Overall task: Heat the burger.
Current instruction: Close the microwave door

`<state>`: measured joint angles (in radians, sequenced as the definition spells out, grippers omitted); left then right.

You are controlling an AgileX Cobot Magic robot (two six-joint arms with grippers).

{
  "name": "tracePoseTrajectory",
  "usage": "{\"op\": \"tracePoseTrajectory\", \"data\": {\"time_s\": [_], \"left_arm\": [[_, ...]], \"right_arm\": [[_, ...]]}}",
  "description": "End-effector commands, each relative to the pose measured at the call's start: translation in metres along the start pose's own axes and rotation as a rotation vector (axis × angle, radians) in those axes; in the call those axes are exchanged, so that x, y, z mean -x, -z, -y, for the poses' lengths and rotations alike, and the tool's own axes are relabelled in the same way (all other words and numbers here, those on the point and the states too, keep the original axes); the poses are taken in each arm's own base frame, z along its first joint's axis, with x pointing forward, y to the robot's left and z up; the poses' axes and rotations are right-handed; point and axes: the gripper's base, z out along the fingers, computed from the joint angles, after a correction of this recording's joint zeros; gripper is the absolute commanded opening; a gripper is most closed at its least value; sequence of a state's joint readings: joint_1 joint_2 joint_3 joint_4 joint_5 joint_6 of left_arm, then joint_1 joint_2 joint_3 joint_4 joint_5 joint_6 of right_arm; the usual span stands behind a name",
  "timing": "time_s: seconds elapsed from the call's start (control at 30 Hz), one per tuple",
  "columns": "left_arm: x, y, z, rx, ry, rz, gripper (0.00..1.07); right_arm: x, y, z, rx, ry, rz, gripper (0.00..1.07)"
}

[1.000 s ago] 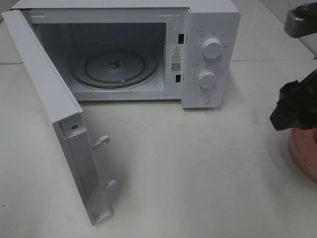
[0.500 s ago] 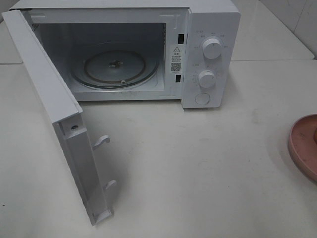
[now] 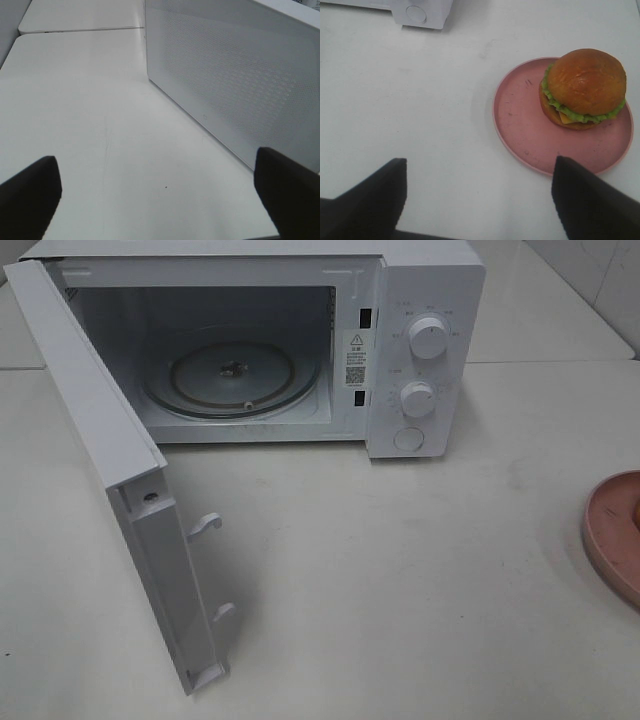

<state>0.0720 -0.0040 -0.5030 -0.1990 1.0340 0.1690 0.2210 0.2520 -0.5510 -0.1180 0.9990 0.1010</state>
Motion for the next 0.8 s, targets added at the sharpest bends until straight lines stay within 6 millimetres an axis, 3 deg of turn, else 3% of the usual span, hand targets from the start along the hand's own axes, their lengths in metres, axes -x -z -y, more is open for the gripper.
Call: {"op": "tracePoseTrajectory", "data": {"time_s": [0.03,0.3,0.8], "left_arm": [[-0.002,0.002,0.001,-0.003,-0.003,0.021,1.00],[-0.002,0.002,0.001,-0.001,-0.004,0.021,1.00],[-0.002,0.002,0.000,0.001,-0.005,0.020,1.00]], "right_arm": [[-0.020,0.006,0.000,-0.001,-0.014,0.042,0.76],[-0.038,0.024,0.001,0.007,-0.022,0.202,0.76],[-0.038,0.024,0.001,0.011,-0.023,0.200,0.76]]}}
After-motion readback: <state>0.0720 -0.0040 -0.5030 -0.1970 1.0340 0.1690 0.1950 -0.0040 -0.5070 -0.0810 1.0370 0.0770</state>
